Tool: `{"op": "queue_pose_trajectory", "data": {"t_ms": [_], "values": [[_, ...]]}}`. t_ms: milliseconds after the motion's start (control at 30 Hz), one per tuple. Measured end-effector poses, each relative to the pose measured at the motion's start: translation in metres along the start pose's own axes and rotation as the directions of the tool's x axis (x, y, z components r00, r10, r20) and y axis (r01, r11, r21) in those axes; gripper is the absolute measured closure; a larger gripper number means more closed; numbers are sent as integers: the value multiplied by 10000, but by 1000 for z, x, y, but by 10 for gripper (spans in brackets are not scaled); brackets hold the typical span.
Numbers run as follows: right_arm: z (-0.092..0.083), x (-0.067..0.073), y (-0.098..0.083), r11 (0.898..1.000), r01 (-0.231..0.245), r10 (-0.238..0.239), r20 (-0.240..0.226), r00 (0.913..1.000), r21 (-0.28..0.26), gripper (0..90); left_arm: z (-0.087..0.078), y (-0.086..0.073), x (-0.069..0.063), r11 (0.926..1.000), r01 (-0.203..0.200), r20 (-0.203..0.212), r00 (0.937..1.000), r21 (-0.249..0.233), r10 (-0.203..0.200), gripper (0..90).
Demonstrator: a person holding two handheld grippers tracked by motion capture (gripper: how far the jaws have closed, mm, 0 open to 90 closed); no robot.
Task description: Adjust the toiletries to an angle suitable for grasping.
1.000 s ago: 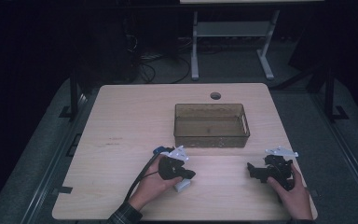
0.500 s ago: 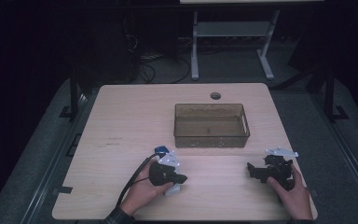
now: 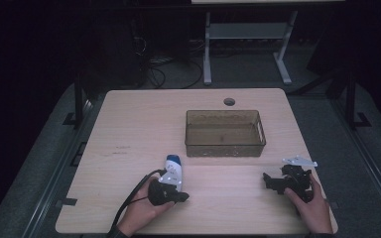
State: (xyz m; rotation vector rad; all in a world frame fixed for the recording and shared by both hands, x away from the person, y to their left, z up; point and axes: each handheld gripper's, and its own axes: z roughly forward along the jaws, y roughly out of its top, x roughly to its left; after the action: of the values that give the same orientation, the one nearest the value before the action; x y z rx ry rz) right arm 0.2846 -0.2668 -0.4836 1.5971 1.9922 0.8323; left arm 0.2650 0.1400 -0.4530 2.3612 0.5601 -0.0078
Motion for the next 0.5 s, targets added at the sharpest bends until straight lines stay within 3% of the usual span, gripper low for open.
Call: {"op": "queue_pose_trajectory", "data": {"t_ms": [233, 367, 500], "values": [[0, 0, 0, 10000, -5, 5, -1, 10000, 2, 0, -10, -8, 1, 9998, 141, -132, 9998, -150, -143, 900], [0, 0, 0, 10000, -6, 6, 1, 10000, 2, 0, -15, -4, 0, 9989, 159, -53, 9999, -436, -162, 900], [0, 0, 0, 10000, -4, 4, 0, 10000, 3, 0, -23, 2, 6, 9977, 137, -304, 9994, -664, -158, 900]]}}
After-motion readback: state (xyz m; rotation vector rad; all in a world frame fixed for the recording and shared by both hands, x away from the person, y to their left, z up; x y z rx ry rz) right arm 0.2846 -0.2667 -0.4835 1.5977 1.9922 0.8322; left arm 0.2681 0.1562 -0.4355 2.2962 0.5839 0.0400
